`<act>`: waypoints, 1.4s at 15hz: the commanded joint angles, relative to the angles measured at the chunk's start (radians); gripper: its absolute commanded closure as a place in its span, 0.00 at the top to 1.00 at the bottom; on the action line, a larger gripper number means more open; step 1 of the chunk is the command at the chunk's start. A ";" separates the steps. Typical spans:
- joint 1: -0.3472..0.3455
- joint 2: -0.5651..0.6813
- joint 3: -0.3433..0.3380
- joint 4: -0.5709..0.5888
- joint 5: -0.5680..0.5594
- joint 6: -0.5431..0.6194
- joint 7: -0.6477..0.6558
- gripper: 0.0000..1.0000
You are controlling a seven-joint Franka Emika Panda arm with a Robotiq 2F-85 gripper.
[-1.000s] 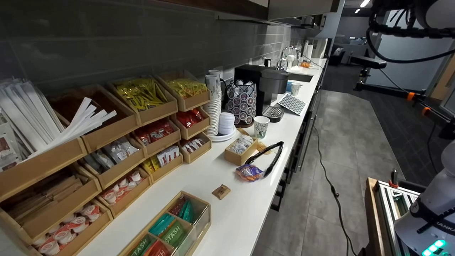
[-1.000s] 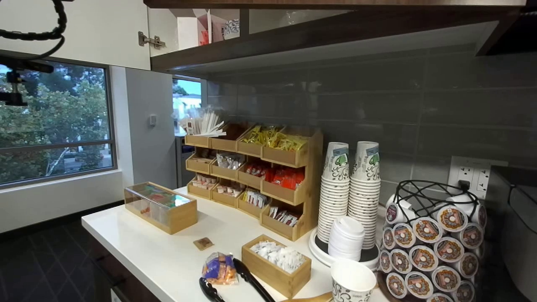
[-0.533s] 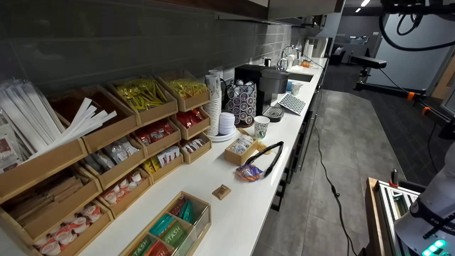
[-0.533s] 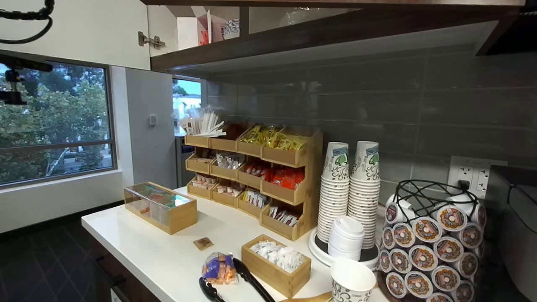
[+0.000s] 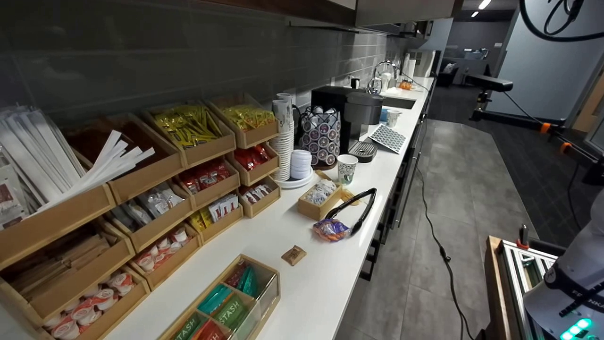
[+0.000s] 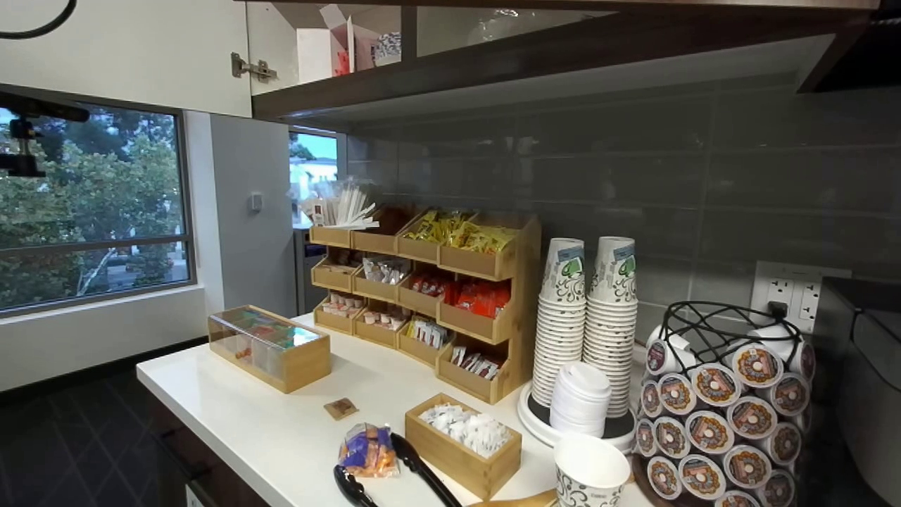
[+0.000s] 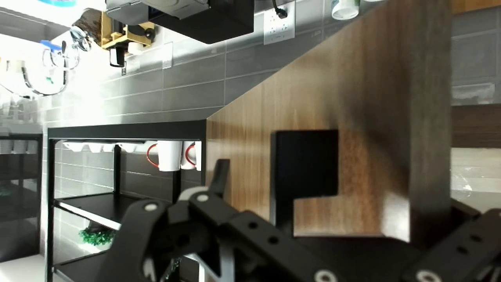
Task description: Open the right upper cabinet door.
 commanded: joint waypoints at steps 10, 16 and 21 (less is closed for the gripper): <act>0.007 -0.052 -0.096 0.107 -0.035 -0.249 0.070 1.00; -0.032 -0.059 -0.150 0.139 -0.076 -0.326 0.089 1.00; -0.065 -0.035 -0.204 0.158 -0.116 -0.345 0.119 1.00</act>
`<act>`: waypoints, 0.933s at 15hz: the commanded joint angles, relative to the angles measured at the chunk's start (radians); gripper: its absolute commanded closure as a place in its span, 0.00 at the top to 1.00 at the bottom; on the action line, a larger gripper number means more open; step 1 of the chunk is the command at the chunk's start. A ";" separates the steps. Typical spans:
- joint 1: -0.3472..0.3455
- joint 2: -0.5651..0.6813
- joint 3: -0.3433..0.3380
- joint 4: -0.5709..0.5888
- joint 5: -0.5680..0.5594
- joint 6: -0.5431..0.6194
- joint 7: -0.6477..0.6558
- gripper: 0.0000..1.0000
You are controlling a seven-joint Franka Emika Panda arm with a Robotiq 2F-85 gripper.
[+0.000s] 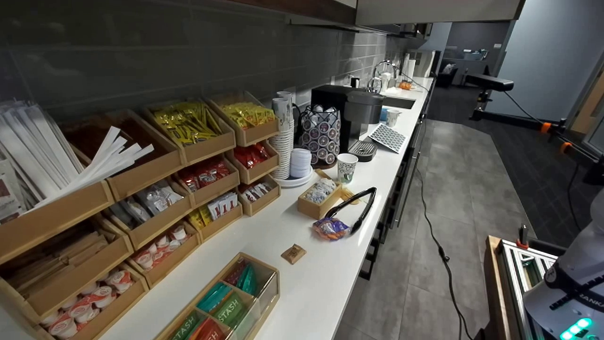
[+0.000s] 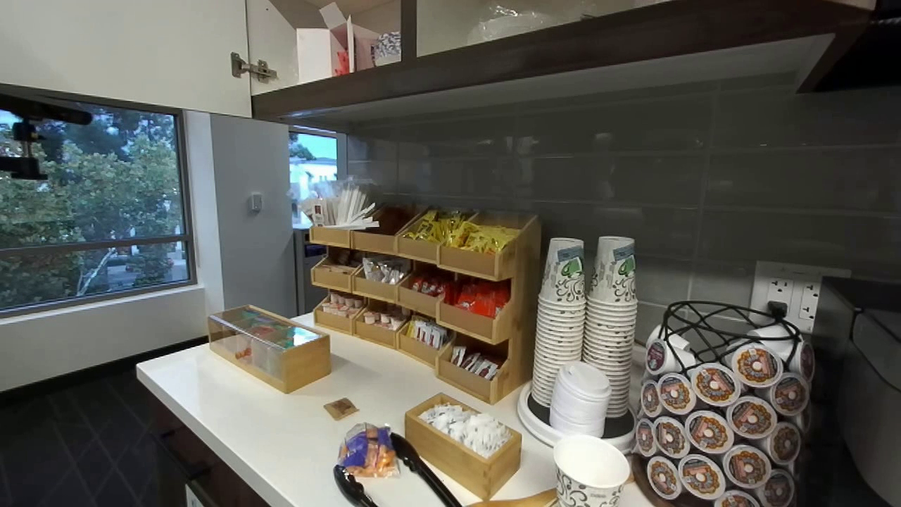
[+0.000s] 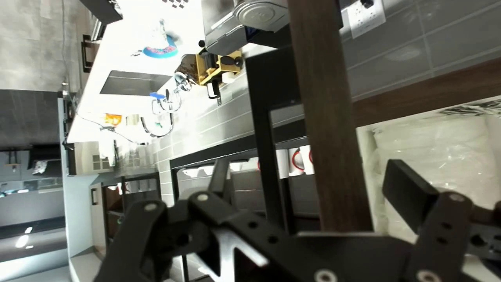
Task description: Open the right upper cabinet door.
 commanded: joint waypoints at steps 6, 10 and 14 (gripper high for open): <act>-0.059 -0.006 -0.084 0.005 -0.068 -0.032 0.028 1.00; -0.063 0.021 -0.120 -0.007 -0.087 0.025 0.009 1.00; -0.065 0.042 -0.157 -0.007 -0.098 0.065 -0.012 1.00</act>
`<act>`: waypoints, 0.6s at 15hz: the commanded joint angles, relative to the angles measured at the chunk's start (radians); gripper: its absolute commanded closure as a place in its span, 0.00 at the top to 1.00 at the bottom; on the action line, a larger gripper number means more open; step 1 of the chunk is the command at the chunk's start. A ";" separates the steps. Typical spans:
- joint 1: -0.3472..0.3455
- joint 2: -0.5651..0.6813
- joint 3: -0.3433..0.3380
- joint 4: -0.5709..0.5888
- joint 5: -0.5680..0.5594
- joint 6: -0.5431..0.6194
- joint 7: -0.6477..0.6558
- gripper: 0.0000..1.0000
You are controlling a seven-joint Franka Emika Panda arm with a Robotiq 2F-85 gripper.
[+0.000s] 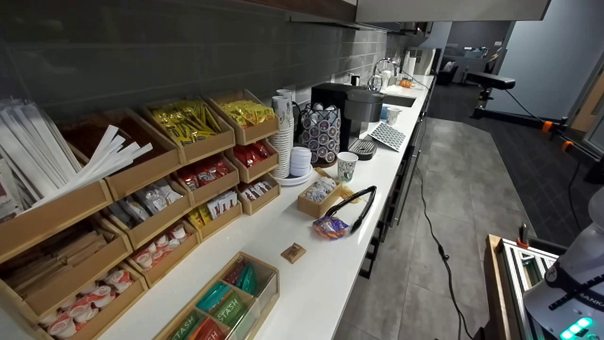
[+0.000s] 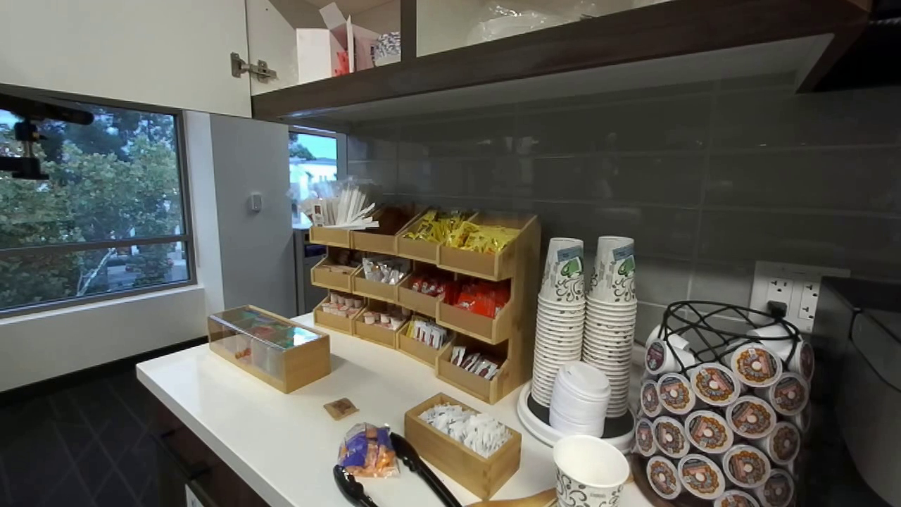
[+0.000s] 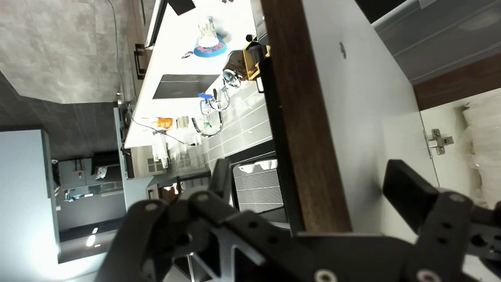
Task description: Open the right upper cabinet door.
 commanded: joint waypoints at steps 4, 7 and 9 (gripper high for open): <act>0.002 0.051 -0.074 -0.003 -0.018 0.108 -0.072 1.00; -0.002 0.079 -0.100 0.007 -0.014 0.139 -0.109 1.00; -0.012 0.098 -0.115 0.014 -0.013 0.142 -0.125 1.00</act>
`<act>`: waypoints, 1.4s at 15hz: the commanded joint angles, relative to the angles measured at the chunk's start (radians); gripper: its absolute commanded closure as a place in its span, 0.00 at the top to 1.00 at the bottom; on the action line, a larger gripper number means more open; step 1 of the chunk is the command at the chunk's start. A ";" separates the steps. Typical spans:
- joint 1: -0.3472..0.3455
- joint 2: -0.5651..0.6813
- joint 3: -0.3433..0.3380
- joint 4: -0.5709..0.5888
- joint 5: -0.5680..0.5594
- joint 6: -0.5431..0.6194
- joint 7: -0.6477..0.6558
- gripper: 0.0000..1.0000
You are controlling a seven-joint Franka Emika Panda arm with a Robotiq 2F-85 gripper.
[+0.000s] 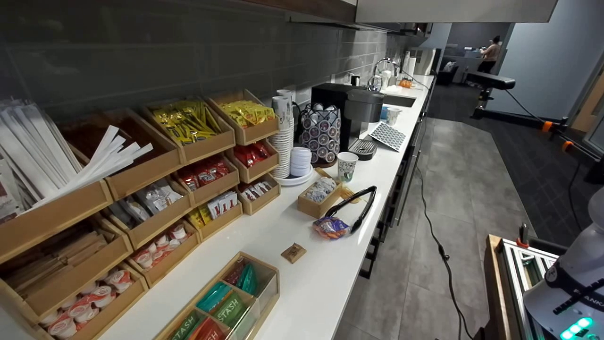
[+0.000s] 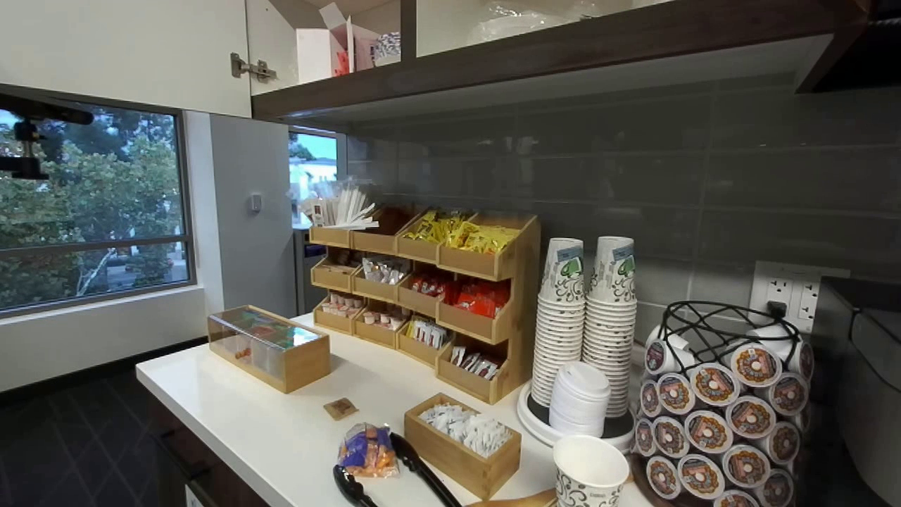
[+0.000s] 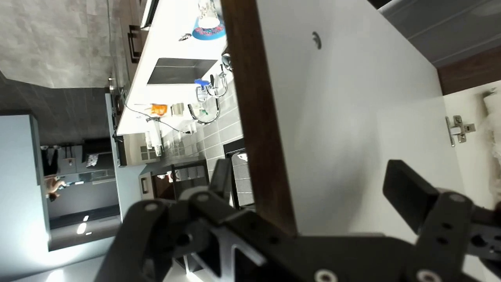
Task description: Open the right upper cabinet door.
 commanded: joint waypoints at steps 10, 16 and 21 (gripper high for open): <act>-0.053 0.134 -0.044 0.047 0.005 0.126 -0.041 1.00; -0.088 0.167 -0.046 0.082 0.007 0.149 -0.043 1.00; -0.118 0.206 -0.056 0.100 0.003 0.168 -0.045 1.00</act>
